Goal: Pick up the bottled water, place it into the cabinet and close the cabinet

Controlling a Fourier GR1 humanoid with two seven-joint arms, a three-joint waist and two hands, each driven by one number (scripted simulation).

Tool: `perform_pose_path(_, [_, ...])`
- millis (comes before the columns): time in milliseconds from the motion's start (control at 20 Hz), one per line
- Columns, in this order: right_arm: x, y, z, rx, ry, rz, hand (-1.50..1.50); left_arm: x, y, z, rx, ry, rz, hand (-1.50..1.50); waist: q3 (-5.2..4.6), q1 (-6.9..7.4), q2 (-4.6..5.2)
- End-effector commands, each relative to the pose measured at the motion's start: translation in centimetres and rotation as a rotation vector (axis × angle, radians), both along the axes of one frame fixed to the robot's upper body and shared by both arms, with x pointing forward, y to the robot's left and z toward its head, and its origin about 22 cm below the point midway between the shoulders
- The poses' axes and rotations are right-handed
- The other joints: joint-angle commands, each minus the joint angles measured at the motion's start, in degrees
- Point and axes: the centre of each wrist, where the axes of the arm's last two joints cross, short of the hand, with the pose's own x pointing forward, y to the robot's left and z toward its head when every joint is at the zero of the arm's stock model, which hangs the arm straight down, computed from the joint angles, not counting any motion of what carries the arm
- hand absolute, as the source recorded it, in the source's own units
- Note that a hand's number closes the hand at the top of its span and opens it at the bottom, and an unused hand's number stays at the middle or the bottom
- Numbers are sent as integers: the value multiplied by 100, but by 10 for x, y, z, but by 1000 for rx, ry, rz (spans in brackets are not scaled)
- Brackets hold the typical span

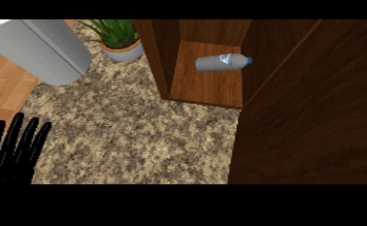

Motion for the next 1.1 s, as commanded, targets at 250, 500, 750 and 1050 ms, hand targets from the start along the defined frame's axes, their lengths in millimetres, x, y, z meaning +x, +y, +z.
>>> perform_pose_path(250, [7, 29, 14, -12, -54, 271, 150, 1, 12, 10, 11, -22, -64, -150, -24, 437, 132])
perform_pose_path(500, [16, 27, 16, -62, -102, 280, 150, 1, 16, 9, 25, -12, -94, -150, -47, 585, 159])
perform_pose_path(750, [28, 18, 24, -222, -214, 359, -150, 7, 20, 16, 35, -26, -116, -150, -83, 789, 152])
perform_pose_path(1050, [39, 23, 26, -243, -239, 355, 150, 9, 28, 16, 47, -34, -105, -150, -92, 771, 133])
